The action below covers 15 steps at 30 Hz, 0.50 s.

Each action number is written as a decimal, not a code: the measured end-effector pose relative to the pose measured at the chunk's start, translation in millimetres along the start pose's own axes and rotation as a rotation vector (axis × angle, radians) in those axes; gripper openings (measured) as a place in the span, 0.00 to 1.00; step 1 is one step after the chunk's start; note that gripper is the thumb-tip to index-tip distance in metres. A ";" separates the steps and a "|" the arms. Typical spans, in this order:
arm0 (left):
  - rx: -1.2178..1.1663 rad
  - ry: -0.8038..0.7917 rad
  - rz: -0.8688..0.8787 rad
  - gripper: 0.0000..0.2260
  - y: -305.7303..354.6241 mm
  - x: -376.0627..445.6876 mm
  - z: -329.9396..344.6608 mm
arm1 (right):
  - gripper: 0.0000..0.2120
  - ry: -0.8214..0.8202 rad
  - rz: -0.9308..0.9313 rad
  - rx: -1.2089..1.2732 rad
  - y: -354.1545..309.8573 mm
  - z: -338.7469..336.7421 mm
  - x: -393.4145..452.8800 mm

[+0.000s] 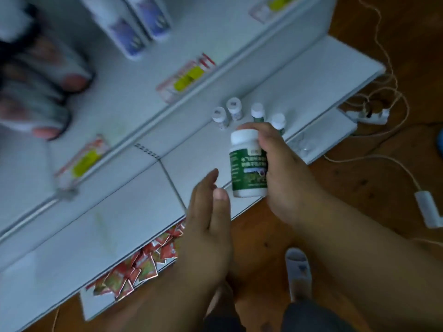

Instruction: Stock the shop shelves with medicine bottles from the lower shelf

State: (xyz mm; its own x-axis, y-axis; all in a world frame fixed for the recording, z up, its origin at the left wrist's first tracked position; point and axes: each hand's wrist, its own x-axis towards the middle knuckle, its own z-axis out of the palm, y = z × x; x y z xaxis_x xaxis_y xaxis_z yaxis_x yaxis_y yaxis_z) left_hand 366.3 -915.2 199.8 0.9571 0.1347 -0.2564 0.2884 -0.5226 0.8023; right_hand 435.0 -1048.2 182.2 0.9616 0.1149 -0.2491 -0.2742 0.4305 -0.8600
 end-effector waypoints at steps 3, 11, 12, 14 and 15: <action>0.052 0.019 0.098 0.34 22.5 -44.7 -44.7 | 0.11 -0.116 -0.030 -0.032 -46.0 42.7 -32.9; 0.041 0.260 0.222 0.31 12.3 -132.0 -197.6 | 0.06 -0.508 -0.190 -0.319 -64.7 218.5 -105.7; 0.034 0.301 0.207 0.31 1.0 -146.2 -219.7 | 0.09 -0.568 -0.182 -0.319 -57.8 246.6 -116.7; 0.034 0.381 0.159 0.33 -25.6 -176.1 -263.4 | 0.13 -0.683 -0.164 -0.301 -38.7 301.5 -139.9; 0.039 0.412 0.125 0.34 -39.8 -192.3 -285.1 | 0.14 -0.725 -0.162 -0.291 -26.6 327.7 -152.7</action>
State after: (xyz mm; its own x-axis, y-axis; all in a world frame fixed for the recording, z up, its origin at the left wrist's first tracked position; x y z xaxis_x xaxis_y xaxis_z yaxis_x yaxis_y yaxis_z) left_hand 178.2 -680.2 370.9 0.9174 0.3890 0.0845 0.1761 -0.5869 0.7903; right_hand 298.3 -783.8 389.1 0.7282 0.6677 0.1545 -0.0255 0.2516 -0.9675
